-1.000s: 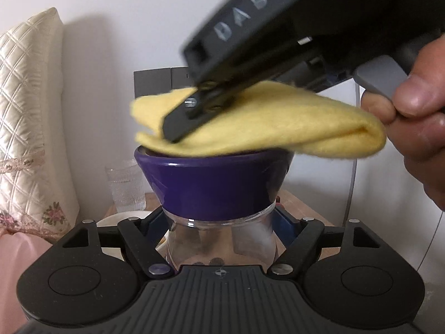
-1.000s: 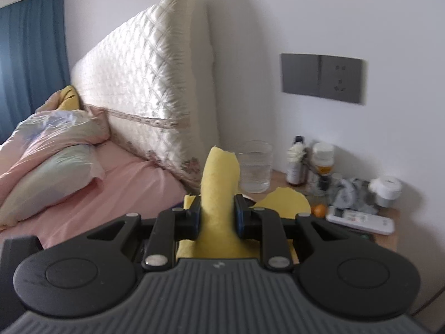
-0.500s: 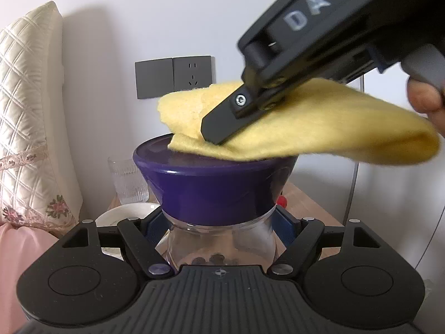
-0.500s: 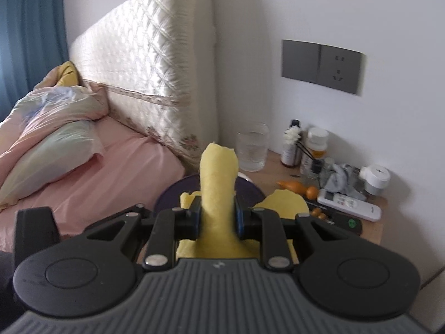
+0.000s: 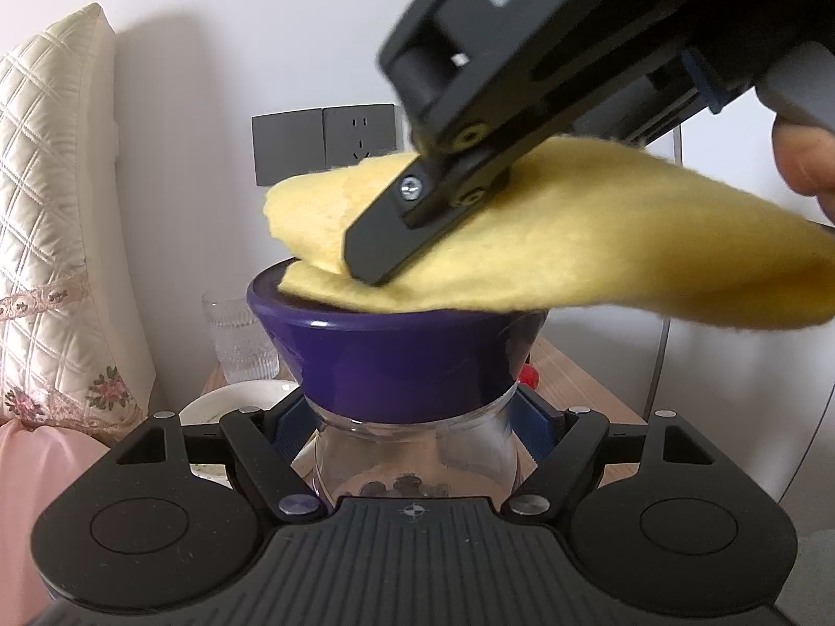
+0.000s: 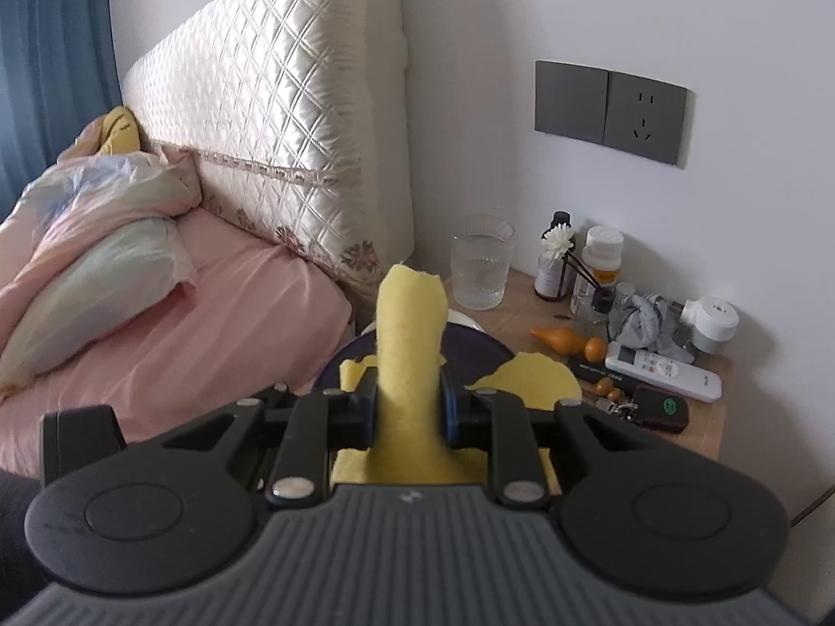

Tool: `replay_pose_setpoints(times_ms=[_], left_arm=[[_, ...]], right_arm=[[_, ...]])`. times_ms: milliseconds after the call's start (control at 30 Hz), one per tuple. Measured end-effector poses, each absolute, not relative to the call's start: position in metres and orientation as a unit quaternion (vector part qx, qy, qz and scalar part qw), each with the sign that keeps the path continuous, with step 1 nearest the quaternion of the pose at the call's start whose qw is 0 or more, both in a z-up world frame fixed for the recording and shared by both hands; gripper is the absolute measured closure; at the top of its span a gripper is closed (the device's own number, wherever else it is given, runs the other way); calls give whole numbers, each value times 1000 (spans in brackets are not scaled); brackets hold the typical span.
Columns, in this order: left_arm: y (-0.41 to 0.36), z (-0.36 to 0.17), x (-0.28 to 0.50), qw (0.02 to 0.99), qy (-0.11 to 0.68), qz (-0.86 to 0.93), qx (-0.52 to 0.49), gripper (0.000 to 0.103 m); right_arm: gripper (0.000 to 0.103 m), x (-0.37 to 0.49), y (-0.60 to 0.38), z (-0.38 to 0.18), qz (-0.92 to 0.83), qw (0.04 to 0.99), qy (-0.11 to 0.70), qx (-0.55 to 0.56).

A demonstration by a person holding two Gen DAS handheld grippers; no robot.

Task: Clean container
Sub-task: 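Wipe the purple lid's top with the cloth in the right gripper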

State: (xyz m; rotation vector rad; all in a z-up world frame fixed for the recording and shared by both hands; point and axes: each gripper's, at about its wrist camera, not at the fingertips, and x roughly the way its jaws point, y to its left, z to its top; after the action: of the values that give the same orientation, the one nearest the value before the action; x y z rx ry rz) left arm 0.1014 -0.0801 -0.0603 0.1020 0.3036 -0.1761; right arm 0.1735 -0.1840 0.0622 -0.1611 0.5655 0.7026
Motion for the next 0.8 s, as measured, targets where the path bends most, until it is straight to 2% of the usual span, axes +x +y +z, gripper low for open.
replay_pose_setpoints(times_ms=[800], left_arm=[[-57,-77,77,983,146,-92,54,21]], right_arm=[[78,197,-184,64,346,889,286,-86]])
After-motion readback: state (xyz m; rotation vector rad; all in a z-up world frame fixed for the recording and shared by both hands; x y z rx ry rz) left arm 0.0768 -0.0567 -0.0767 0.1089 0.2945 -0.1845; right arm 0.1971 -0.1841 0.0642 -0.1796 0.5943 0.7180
